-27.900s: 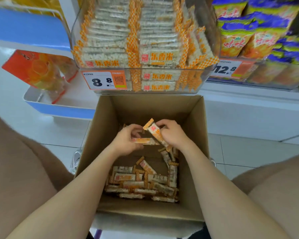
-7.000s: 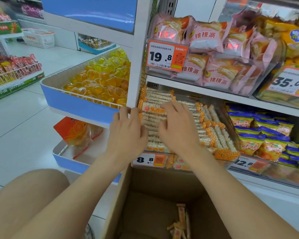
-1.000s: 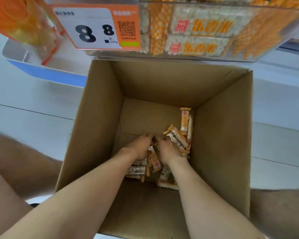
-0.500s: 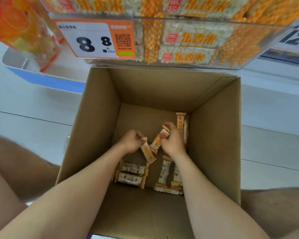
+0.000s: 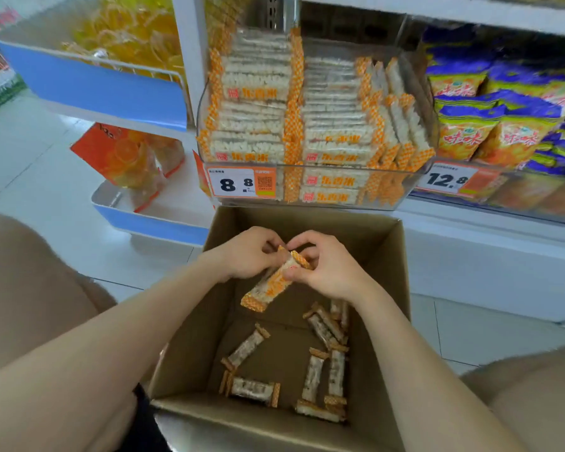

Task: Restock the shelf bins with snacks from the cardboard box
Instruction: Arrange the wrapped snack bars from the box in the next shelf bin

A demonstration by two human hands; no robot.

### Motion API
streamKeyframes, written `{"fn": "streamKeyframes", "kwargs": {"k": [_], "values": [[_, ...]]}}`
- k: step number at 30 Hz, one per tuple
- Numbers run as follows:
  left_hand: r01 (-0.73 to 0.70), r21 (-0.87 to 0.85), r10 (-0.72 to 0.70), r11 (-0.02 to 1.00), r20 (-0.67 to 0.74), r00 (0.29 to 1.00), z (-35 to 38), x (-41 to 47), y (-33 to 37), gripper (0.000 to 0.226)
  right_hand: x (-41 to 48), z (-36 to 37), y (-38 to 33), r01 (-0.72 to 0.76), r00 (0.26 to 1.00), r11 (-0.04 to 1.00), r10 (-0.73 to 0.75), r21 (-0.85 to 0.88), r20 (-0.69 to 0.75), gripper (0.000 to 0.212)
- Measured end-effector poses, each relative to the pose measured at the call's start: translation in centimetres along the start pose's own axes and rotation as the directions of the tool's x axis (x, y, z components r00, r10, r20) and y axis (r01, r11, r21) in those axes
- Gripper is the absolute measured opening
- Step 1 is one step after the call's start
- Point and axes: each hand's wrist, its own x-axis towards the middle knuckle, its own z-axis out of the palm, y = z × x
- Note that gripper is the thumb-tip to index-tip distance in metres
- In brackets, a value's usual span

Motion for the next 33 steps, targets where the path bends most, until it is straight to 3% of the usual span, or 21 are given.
{"fn": "streamKeyframes", "kwargs": {"k": [5,7,10,13,16,18,20,21,24,30,33], "values": [[-0.038,-0.093,0.040,0.995,0.018,0.999,-4.2,-4.0,4.8,0.017,-2.3,-3.5,-5.4,0.094,0.994,0.993,-0.098,-0.068,-0.051,0.030],[-0.064,-0.120,0.056,0.991,-0.065,0.996,-5.5,-5.5,6.2,0.016,-3.2,-5.3,-7.2,0.088,0.979,0.996,-0.085,0.006,-0.187,0.017],[-0.150,-0.304,0.082,0.941,-0.224,0.971,-6.9,-7.2,7.9,0.016,-4.4,-7.7,-9.7,0.124,0.888,0.975,-0.026,0.184,-0.459,0.014],[-0.272,-0.436,0.082,0.858,-0.407,0.910,-8.0,-8.2,10.0,0.019,-4.9,-9.1,-11.6,0.252,0.803,0.837,0.099,0.485,-0.588,0.023],[-0.391,-0.475,0.110,0.788,-0.517,0.849,-8.7,-8.2,11.9,0.022,-5.0,-9.2,-13.3,0.338,0.860,0.654,0.077,0.677,-0.504,0.030],[-0.436,-0.486,0.130,0.758,-0.542,0.830,-8.9,-7.9,12.8,0.022,-5.1,-9.0,-14.3,0.301,0.896,0.742,-0.006,0.599,-0.443,0.028],[-0.446,-0.484,0.150,0.753,-0.534,0.832,-9.0,-7.5,13.4,0.022,-5.0,-9.0,-15.0,0.256,0.906,0.903,-0.100,0.345,-0.412,0.036],[-0.447,-0.469,0.164,0.762,-0.528,0.833,-9.1,-7.3,13.6,0.022,-4.8,-9.1,-15.2,0.248,0.908,0.936,-0.135,0.248,-0.398,0.037],[-0.451,-0.419,0.181,0.788,-0.543,0.820,-9.3,-6.5,14.0,0.022,-4.2,-9.6,-16.0,0.230,0.919,0.960,-0.160,0.161,-0.359,0.047],[-0.479,-0.367,0.239,0.797,-0.536,0.809,-10.3,-5.2,14.5,0.028,-2.7,-10.2,-16.5,0.308,0.897,0.937,-0.228,0.165,-0.380,0.115],[-0.496,-0.290,0.309,0.819,-0.505,0.806,-10.7,-4.9,14.4,0.024,-2.1,-10.0,-16.3,0.350,0.873,0.932,-0.288,0.095,-0.394,0.109]]}}
